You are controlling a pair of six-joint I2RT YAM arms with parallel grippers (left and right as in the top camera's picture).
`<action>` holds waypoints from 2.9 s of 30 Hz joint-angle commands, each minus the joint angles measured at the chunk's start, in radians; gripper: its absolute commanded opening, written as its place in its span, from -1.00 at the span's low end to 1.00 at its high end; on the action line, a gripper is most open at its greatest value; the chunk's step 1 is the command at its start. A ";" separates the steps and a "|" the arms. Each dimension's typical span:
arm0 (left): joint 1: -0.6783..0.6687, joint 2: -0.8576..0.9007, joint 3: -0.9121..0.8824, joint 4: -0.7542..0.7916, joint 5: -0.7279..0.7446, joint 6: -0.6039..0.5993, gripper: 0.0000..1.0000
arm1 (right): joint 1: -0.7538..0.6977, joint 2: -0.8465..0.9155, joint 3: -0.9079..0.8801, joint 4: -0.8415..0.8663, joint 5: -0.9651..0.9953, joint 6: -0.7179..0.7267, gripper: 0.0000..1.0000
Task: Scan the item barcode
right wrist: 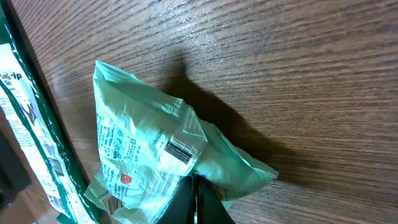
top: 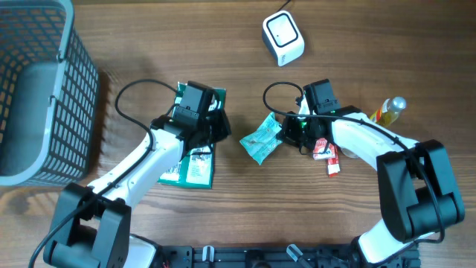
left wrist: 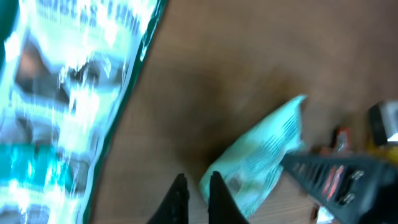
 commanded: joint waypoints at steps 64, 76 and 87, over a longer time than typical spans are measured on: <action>-0.082 0.099 -0.003 0.018 -0.048 0.003 -0.92 | 0.156 -0.139 0.028 -0.169 0.337 -0.039 -0.88; -0.192 0.160 -0.003 0.133 0.034 -0.004 -0.92 | 0.156 -0.139 0.028 -0.194 0.337 -0.039 -0.80; -0.038 0.006 0.090 -0.024 0.103 0.048 -0.92 | 0.156 -0.140 0.031 -0.165 0.225 -0.094 -0.81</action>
